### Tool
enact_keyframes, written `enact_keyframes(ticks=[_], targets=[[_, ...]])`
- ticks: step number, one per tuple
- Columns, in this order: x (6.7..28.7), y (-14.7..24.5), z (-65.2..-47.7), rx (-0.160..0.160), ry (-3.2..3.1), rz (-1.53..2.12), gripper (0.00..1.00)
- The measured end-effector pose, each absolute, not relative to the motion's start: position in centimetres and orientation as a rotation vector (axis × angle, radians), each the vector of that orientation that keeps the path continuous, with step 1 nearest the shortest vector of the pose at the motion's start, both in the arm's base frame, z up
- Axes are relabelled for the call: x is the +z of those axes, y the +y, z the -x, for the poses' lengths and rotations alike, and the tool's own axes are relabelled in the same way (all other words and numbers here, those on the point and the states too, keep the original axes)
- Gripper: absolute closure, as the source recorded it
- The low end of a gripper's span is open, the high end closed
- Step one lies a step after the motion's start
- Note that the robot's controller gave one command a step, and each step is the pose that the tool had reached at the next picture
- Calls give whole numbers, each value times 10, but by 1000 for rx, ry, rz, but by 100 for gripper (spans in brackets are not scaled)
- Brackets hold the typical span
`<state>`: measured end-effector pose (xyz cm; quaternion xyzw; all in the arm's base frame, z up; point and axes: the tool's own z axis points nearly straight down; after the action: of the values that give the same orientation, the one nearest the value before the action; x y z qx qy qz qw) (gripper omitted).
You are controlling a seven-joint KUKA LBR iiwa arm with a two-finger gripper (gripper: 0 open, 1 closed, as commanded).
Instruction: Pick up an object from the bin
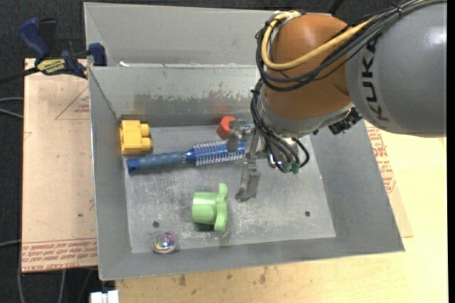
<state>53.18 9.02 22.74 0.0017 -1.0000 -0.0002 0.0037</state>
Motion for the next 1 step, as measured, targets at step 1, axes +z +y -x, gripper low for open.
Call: enact_keyframes(ticks=[1], targets=[[133, 94, -578, -1, -3137, 56, 0]])
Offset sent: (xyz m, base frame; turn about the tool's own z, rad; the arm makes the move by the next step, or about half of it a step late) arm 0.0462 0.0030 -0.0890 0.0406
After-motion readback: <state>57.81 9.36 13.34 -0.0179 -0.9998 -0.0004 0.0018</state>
